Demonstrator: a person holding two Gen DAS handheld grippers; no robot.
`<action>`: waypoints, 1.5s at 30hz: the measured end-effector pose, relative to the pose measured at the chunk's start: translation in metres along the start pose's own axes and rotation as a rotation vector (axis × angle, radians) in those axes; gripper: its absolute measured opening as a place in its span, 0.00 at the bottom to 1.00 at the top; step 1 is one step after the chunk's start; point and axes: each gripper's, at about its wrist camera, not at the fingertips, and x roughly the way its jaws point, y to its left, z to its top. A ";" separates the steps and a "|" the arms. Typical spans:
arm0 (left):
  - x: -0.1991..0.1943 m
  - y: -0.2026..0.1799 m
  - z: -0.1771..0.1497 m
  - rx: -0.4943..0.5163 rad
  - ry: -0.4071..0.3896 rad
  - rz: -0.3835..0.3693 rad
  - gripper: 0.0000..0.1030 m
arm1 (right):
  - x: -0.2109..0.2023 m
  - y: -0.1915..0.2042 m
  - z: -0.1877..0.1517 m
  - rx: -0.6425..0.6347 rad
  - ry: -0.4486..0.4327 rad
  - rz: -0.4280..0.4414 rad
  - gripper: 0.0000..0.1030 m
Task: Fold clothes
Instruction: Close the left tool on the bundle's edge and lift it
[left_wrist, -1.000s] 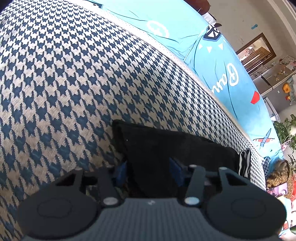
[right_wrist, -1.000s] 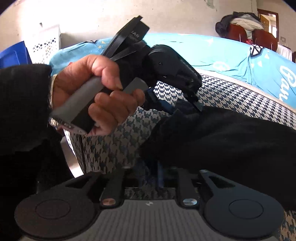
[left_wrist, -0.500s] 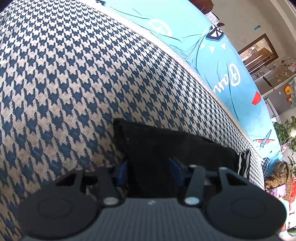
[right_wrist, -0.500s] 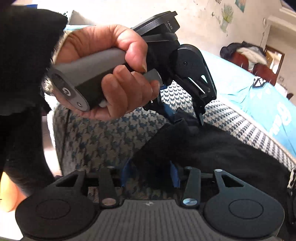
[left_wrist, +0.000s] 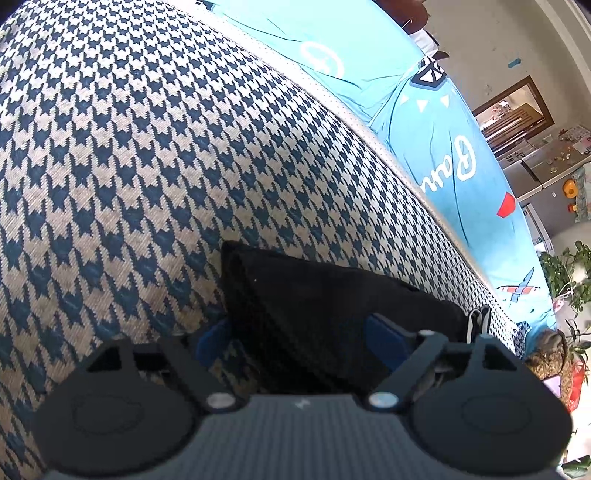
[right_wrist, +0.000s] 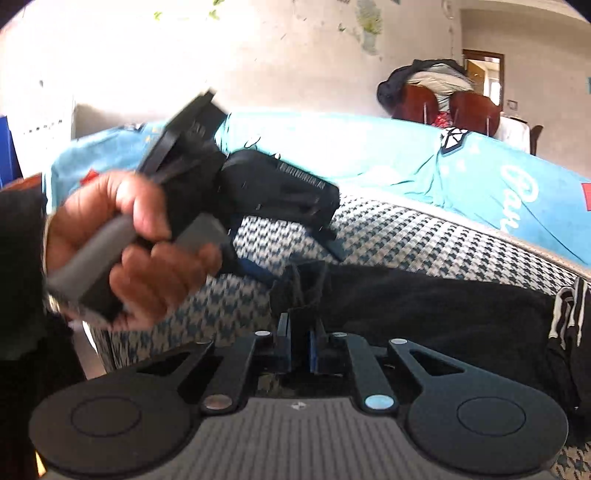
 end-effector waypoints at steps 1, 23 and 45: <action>0.001 -0.001 0.000 0.003 0.000 0.003 0.85 | -0.002 0.000 0.000 0.004 -0.004 0.003 0.10; 0.011 -0.007 -0.005 -0.040 -0.048 0.016 0.19 | -0.005 0.015 0.004 0.003 -0.020 -0.009 0.10; -0.004 -0.133 -0.023 0.209 -0.260 -0.053 0.15 | -0.054 -0.029 0.002 0.014 -0.151 -0.166 0.10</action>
